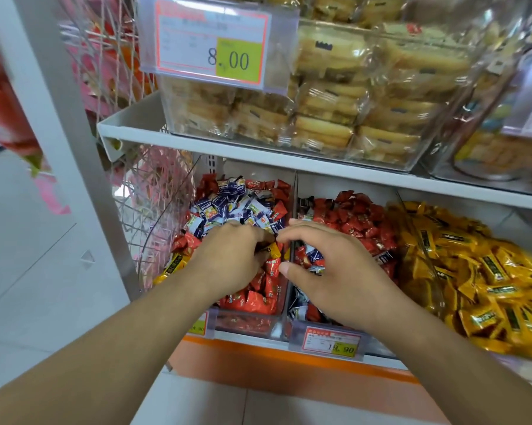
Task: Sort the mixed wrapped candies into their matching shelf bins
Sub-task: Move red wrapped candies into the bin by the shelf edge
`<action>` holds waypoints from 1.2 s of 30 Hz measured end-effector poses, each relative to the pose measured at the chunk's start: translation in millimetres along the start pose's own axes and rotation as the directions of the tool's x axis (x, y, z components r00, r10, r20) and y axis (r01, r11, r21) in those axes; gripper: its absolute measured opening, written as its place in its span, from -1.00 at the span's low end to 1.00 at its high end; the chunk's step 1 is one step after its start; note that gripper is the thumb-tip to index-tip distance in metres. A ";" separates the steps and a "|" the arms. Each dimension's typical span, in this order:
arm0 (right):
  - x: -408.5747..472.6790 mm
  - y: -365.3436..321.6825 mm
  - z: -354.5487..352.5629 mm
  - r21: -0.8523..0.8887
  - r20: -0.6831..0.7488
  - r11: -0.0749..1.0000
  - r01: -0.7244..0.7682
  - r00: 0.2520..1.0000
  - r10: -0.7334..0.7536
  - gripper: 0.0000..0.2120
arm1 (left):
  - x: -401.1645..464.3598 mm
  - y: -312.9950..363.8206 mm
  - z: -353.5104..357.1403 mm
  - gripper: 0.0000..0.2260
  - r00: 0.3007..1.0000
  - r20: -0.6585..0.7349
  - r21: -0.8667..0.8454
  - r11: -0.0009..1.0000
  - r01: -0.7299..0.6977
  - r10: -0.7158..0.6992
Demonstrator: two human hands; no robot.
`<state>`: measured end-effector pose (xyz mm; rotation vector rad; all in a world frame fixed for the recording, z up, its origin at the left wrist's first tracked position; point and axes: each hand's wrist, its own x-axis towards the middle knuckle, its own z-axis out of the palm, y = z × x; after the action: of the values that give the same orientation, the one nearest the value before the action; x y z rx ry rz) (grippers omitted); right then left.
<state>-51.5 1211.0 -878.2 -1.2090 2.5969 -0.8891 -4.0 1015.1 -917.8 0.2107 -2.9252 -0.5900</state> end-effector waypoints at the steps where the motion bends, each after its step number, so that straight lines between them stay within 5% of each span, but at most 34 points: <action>1: 0.2 0.3 0.0 0.001 -0.001 1.000 0.004 1.000 -0.004 -0.63 | 0.8 -0.1 -0.3 -0.69 1.000 0.012 -0.002 1.000 0.006 -0.006; 10: 0.9 2.6 0.8 0.000 -0.010 0.999 0.036 0.999 -0.036 -0.66 | -0.6 -3.1 -4.2 -0.78 1.000 -0.004 -0.156 0.988 -0.003 0.003; 14: -0.1 3.5 1.0 0.016 -0.038 0.999 0.031 0.999 -0.031 -0.67 | -6.7 -1.6 -14.7 -0.88 0.993 -0.117 -0.184 0.983 -0.023 0.001; 22: -7.2 -2.6 -4.2 0.062 -0.118 0.998 -0.007 0.993 0.014 -0.56 | -33.7 28.2 -52.7 -0.90 0.935 -0.127 -0.733 0.666 0.136 -0.332; 26: -22.6 -3.9 -12.1 0.012 -0.225 0.999 0.052 0.973 -0.048 -0.85 | -44.3 62.8 -49.3 -0.90 0.955 -0.046 -0.784 0.603 0.149 -0.295; 31: -51.4 34.6 -47.4 -0.174 -0.307 0.977 -0.122 0.949 0.064 -0.75 | -45.9 76.6 -42.3 -0.88 0.975 -0.007 -0.696 0.701 0.154 -0.221; 36: -62.4 88.1 -106.0 -0.243 -0.530 0.853 -0.461 0.800 0.282 -0.63 | -49.6 67.3 -35.8 -0.93 0.973 -0.027 -0.644 0.748 0.159 -0.230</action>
<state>-105.6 1349.3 -849.0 -0.4996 3.3538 -0.7080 43.6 1071.4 -864.6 0.4435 -2.4261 -1.5116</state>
